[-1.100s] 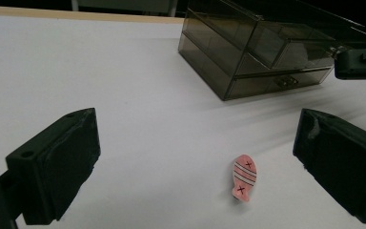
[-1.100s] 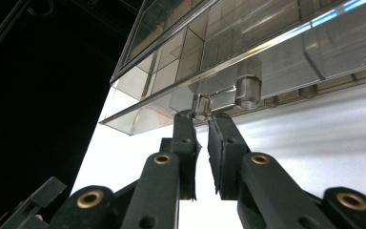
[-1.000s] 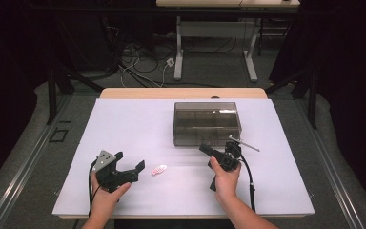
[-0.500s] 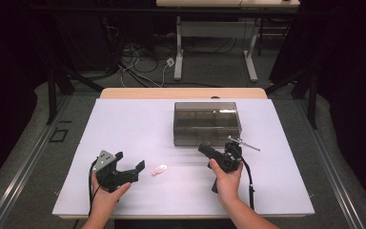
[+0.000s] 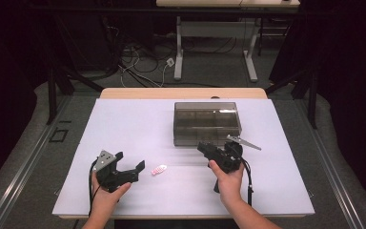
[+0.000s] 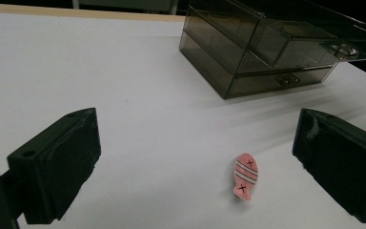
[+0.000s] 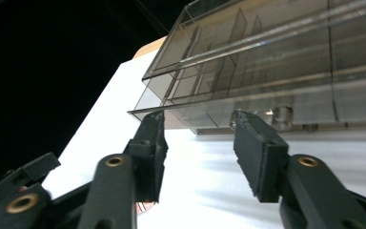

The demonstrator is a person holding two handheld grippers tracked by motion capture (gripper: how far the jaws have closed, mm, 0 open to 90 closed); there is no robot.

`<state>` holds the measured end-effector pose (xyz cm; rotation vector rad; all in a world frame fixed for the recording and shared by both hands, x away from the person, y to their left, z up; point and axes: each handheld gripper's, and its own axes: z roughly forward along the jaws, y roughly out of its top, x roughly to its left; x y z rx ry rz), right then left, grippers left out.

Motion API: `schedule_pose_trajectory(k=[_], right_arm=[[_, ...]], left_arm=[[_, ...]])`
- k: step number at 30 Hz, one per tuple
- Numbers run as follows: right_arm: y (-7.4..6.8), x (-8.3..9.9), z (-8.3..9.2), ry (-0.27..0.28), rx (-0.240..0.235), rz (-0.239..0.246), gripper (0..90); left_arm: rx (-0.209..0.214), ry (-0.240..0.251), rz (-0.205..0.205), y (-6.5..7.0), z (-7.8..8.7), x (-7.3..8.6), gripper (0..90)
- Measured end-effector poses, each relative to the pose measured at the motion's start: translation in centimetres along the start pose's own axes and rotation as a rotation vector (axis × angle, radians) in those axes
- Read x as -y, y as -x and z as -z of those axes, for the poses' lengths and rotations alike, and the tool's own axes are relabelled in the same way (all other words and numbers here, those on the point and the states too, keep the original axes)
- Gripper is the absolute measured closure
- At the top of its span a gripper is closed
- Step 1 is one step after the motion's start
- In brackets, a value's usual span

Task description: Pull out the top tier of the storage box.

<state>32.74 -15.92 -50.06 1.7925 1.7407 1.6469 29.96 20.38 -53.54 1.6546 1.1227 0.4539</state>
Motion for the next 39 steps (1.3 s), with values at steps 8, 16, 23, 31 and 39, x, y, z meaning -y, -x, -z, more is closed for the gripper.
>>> schedule_pose_trajectory(k=[8,16,23,31,39], right_arm=[[-0.6,-0.3,-0.2,-0.010,0.018,0.087,48.1],[-0.8,-1.0,-0.5,-0.035,0.036,0.159,40.2],[-0.8,-1.4,-0.9,-0.066,0.062,0.228,35.6],[-1.2,-2.5,-1.0,-0.088,0.085,0.317,32.0],[-1.3,-4.2,-1.3,-0.127,0.084,0.383,31.6]], left_arm=[[0.000,-0.001,-0.001,0.0,0.0,0.0,2.6],[0.000,-0.002,-0.001,0.0,0.0,0.0,2.6],[0.001,-0.004,0.002,0.0,-0.1,0.1,2.6],[0.002,-0.008,0.003,0.0,-0.1,0.1,2.6],[0.001,-0.015,0.008,-0.1,-0.2,0.1,2.6]])
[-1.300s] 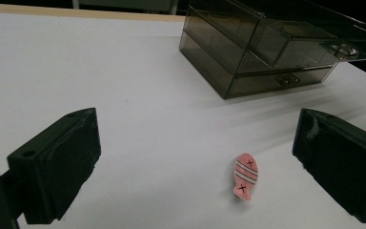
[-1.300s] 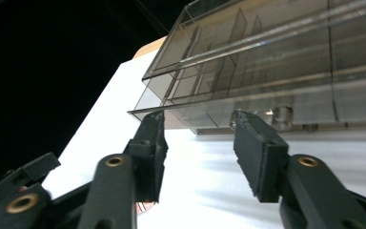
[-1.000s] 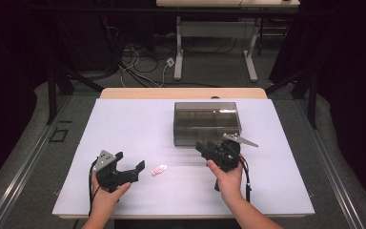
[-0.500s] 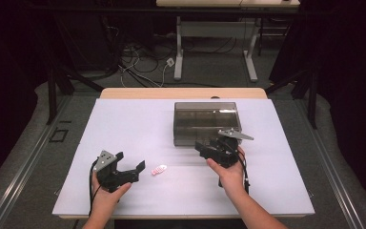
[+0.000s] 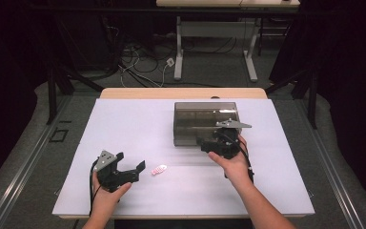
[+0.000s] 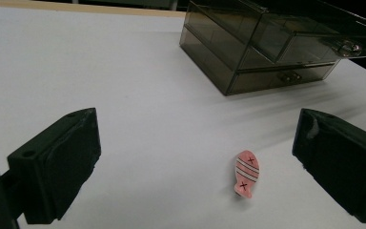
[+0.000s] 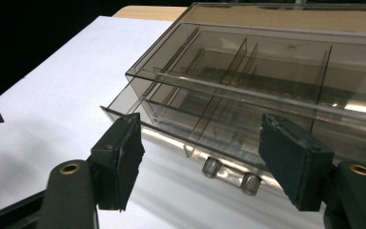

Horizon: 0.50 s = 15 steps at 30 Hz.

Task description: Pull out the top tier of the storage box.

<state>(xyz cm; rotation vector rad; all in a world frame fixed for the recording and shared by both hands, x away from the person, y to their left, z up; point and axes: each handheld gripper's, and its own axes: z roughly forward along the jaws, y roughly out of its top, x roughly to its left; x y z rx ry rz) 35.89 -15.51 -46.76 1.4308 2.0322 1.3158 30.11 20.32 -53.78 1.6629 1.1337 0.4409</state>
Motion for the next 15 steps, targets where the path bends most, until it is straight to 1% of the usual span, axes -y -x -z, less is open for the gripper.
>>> schedule_pose_trajectory(k=[5,8,9,12,15], right_arm=[[0.4,-0.6,-0.2,-0.022,-0.010,0.003,32.0],[0.5,-0.8,-0.2,-0.028,0.000,0.018,32.5],[0.7,-1.0,-0.2,-0.027,0.009,0.035,32.6],[0.9,-1.2,-0.2,-0.033,0.024,0.041,33.6],[1.2,-1.3,-0.2,-0.033,0.024,0.037,33.7]], left_arm=[[0.002,-0.007,0.002,0.1,-0.1,0.0,2.6],[0.002,-0.006,0.002,0.1,-0.2,0.1,2.6],[0.002,-0.007,0.004,0.1,-0.2,0.1,2.6],[-0.001,-0.007,0.002,0.0,-0.2,0.1,2.7],[-0.001,-0.007,0.003,0.0,-0.2,0.1,2.7]])
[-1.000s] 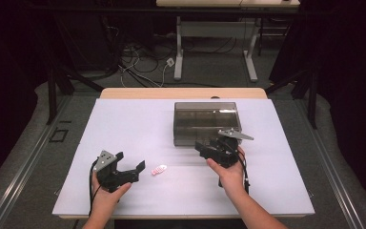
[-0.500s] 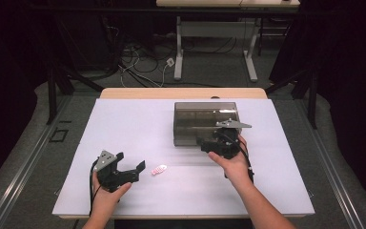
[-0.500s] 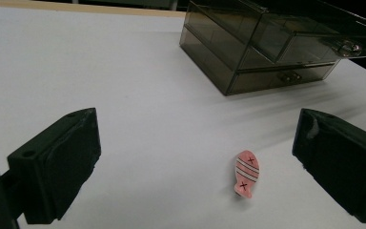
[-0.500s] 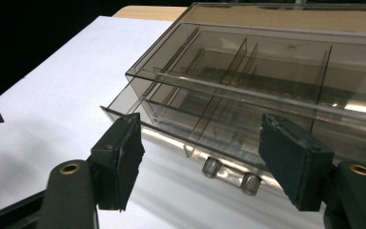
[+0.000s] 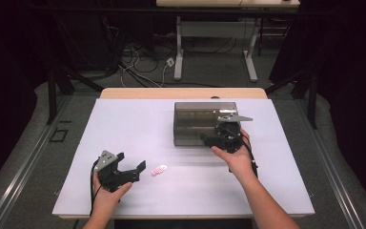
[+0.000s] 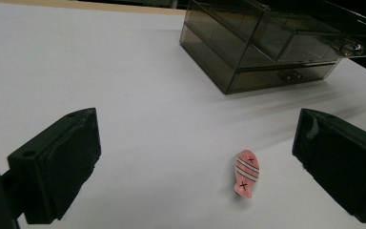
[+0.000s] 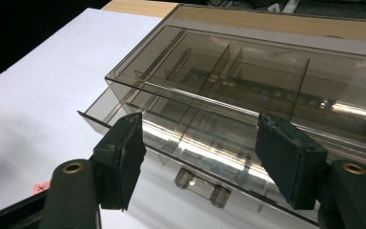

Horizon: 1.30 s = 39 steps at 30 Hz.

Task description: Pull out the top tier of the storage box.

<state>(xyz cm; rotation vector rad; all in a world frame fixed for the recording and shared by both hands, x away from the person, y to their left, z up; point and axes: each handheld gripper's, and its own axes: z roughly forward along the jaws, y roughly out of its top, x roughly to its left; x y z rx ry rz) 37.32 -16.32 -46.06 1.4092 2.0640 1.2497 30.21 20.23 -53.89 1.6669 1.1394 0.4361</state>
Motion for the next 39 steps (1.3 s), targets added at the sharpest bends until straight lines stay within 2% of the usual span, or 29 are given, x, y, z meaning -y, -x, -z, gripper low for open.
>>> schedule_pose_trajectory(k=[1,6,9,11,12,14,16,20,25,27,30,33,38,39], right_arm=[[0.3,-0.1,0.0,-0.007,0.005,0.010,35.1],[0.9,-0.5,-0.1,-0.020,0.005,-0.005,36.6],[1.5,-0.9,-0.2,-0.019,0.025,-0.015,37.6],[1.9,-1.2,0.0,-0.040,0.037,-0.021,38.8],[2.2,-1.4,0.1,-0.026,0.061,-0.023,38.7],[2.4,-1.4,0.1,-0.024,0.074,-0.023,38.4],[3.0,-1.6,0.2,-0.027,0.095,-0.045,37.7],[4.1,-1.8,0.5,-0.027,0.099,-0.060,39.5],[4.9,-1.8,1.0,-0.010,0.130,-0.065,43.7],[5.6,-1.8,1.3,-0.017,0.131,-0.103,46.1],[6.0,-1.6,1.5,-0.014,0.138,-0.111,46.4],[6.3,-1.5,1.7,-0.015,0.163,-0.107,47.3],[6.7,-1.3,1.9,-0.015,0.172,-0.109,47.3],[6.9,-1.2,1.9,-0.020,0.192,-0.109,46.7]], left_arm=[[0.001,0.001,0.002,0.0,0.0,0.0,2.7],[0.001,0.001,0.005,0.0,-0.1,0.0,2.7],[-0.001,0.000,0.007,0.0,-0.1,0.0,2.7],[-0.002,-0.001,0.012,0.0,-0.1,0.0,2.7],[-0.002,-0.002,0.016,0.0,-0.1,0.0,2.8],[-0.003,-0.002,0.017,0.0,-0.1,0.0,2.9],[-0.006,-0.002,0.016,0.0,-0.1,0.1,3.0],[-0.008,-0.003,0.014,0.0,-0.1,0.1,3.0],[-0.007,-0.004,0.013,0.0,-0.1,0.1,3.0],[-0.007,-0.004,0.012,0.0,-0.1,0.1,3.0],[-0.006,-0.004,0.011,0.0,-0.1,0.1,3.0],[-0.004,-0.005,0.009,0.0,-0.1,0.1,3.0],[-0.004,-0.005,0.005,0.0,-0.1,0.1,3.0],[-0.004,-0.003,0.003,0.0,0.0,0.0,3.0]])
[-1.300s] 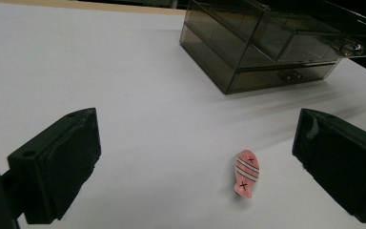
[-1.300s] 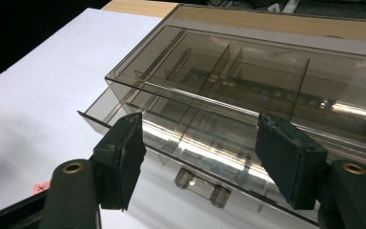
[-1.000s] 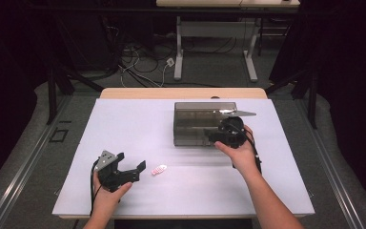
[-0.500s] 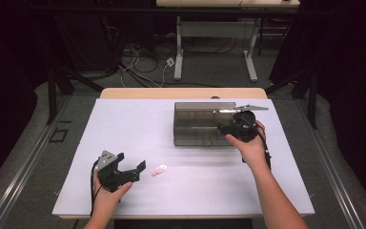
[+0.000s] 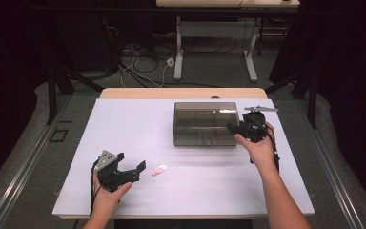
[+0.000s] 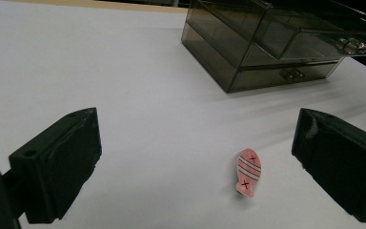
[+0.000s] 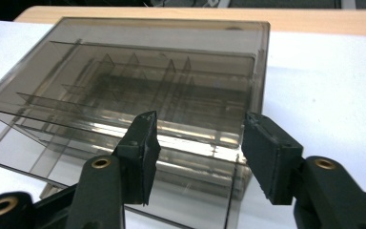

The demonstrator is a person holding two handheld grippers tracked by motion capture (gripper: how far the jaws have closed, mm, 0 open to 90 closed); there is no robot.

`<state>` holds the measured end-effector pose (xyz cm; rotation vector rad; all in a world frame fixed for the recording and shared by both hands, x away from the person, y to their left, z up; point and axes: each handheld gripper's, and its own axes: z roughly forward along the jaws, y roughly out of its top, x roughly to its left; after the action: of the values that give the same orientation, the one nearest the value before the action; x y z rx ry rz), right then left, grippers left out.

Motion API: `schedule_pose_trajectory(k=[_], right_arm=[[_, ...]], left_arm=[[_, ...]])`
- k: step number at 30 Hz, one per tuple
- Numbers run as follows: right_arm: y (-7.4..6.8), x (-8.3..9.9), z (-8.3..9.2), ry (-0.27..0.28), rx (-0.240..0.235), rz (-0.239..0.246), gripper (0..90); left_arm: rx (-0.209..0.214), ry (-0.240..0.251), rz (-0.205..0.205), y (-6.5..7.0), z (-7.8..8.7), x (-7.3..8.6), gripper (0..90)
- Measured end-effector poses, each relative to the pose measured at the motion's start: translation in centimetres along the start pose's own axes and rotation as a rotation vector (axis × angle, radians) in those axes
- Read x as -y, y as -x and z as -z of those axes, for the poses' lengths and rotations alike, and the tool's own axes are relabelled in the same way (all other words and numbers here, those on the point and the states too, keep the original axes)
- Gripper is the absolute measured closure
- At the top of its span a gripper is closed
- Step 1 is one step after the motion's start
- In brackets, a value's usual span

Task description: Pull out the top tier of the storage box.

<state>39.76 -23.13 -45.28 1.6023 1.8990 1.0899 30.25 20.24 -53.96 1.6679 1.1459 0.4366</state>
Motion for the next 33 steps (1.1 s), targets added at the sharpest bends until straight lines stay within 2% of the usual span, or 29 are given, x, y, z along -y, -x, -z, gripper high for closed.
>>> schedule_pose_trajectory(k=[7,8,11,12,25,29,30,33], right_arm=[[0.44,0.01,0.16,-0.041,0.011,-0.029,47.8],[0.63,0.01,0.17,-0.064,-0.006,-0.057,48.9],[0.81,0.07,0.15,-0.067,0.007,-0.043,49.4],[0.86,0.11,0.19,-0.068,0.024,-0.038,51.2],[0.88,0.21,0.32,-0.086,0.046,-0.034,58.1],[0.89,0.25,0.32,-0.090,0.051,-0.030,61.8],[0.93,0.28,0.32,-0.095,0.057,-0.014,64.3],[0.76,0.30,0.38,-0.103,0.066,-0.018,67.3]], left_arm=[[0.000,-0.004,0.004,-0.04,0.01,0.01,3.0],[0.000,-0.004,0.002,-0.05,0.01,0.01,3.0],[0.000,-0.003,0.003,-0.05,0.02,0.01,3.1],[-0.001,-0.003,0.002,-0.05,0.02,0.01,3.0],[0.001,-0.005,0.001,-0.05,-0.01,0.03,3.3],[0.000,-0.005,0.001,-0.05,0.00,0.02,3.3],[0.000,-0.005,0.000,-0.05,0.00,0.02,3.3],[0.000,-0.005,-0.002,-0.05,0.00,0.01,3.3]])
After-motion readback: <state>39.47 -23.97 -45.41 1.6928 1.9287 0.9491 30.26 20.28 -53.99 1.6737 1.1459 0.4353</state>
